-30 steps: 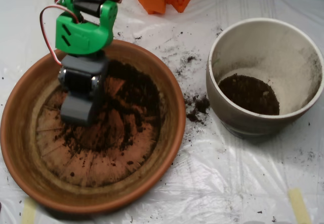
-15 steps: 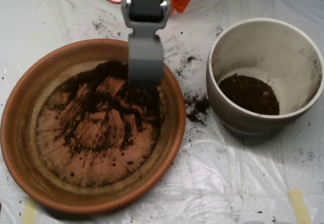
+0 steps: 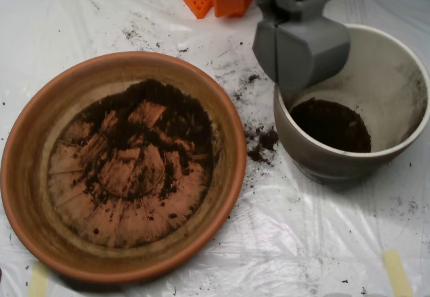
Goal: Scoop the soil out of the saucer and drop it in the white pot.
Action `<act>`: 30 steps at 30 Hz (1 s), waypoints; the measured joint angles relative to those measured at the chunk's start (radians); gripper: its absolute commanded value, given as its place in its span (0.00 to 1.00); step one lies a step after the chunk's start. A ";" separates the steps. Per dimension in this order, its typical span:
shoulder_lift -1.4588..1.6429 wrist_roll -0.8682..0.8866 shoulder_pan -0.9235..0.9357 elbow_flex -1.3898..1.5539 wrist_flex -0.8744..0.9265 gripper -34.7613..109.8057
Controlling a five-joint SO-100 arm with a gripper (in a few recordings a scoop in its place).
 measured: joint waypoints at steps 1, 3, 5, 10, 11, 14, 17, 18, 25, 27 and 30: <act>-0.031 -0.015 -0.029 -0.020 0.026 0.30; -0.104 -0.040 -0.087 -0.067 0.091 0.53; -0.158 -0.061 -0.133 -0.087 0.138 0.55; -0.169 -0.057 -0.164 -0.097 0.156 0.47; -0.169 -0.054 -0.160 -0.097 0.156 0.47; -0.153 -0.044 -0.138 -0.097 0.153 0.48; -0.103 0.014 -0.086 -0.097 0.127 0.47; -0.075 0.041 -0.060 -0.097 0.114 0.47; 0.087 0.202 0.225 -0.155 0.087 0.47; 0.094 0.183 0.275 -0.156 0.110 0.47; 0.092 0.152 0.364 -0.118 0.130 0.48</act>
